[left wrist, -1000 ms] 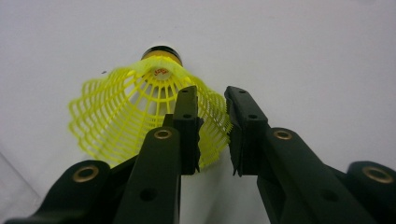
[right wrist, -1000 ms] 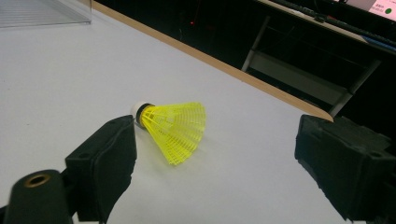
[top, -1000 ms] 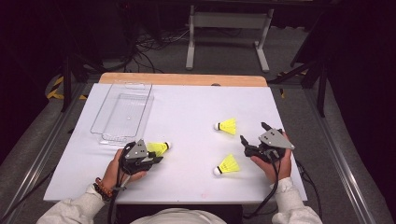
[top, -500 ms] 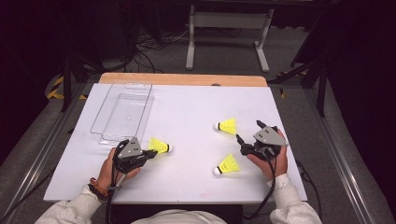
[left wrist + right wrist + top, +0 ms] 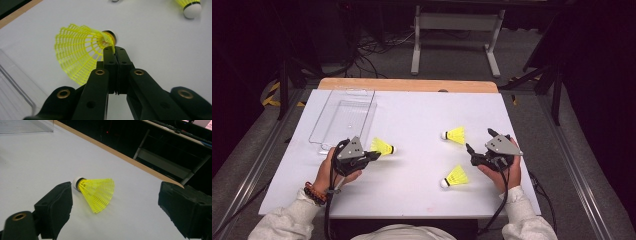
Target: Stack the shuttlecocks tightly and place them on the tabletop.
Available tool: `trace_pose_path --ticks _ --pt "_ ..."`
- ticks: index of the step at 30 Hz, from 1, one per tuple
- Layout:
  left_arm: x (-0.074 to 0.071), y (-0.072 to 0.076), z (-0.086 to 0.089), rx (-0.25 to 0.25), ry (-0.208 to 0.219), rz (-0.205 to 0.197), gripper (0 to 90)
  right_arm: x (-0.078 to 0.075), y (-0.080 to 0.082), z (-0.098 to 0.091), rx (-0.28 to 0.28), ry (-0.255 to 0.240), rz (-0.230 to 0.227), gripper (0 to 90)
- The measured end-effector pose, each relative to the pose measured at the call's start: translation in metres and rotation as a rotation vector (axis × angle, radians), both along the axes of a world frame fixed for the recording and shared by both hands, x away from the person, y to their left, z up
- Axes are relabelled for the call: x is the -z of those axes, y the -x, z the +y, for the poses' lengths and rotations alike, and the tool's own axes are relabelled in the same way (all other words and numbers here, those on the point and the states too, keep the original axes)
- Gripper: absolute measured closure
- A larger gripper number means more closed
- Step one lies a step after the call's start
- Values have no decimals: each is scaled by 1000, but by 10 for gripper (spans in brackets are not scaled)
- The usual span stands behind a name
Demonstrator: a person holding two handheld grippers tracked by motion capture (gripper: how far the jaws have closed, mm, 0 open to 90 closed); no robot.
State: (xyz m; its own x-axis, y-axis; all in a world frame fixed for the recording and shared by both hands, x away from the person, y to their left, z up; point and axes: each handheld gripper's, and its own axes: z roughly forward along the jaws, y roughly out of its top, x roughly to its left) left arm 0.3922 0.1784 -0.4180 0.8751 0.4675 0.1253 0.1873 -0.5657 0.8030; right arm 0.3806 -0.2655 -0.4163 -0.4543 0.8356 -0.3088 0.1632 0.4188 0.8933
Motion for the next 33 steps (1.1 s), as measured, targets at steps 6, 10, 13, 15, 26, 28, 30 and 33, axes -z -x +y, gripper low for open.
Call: trace_pose_path --ticks 6,10,13,15,26,28,30,33 --pt "-17 -12 0 5 -41 -2 890 1 -1 0 -15 -1 16 129" --pt "-23 -24 0 4 -83 28 890 2 -6 4 -36 4 37 129" --pt "-24 -34 -1 -2 -117 43 890 5 -9 7 -53 15 64 129" --pt "-24 -37 -3 -5 -135 48 889 5 -10 8 -58 17 70 129" --pt "-28 -59 -17 13 -220 88 875 9 -10 6 -65 28 129 113" --pt "-28 -61 -22 28 -233 86 879 9 -9 5 -59 29 130 113" --pt "-29 -63 -29 40 -248 85 891 9 -8 3 -56 26 131 113" --pt "-30 -64 -40 61 -270 71 893 10 -6 2 -50 33 131 113"
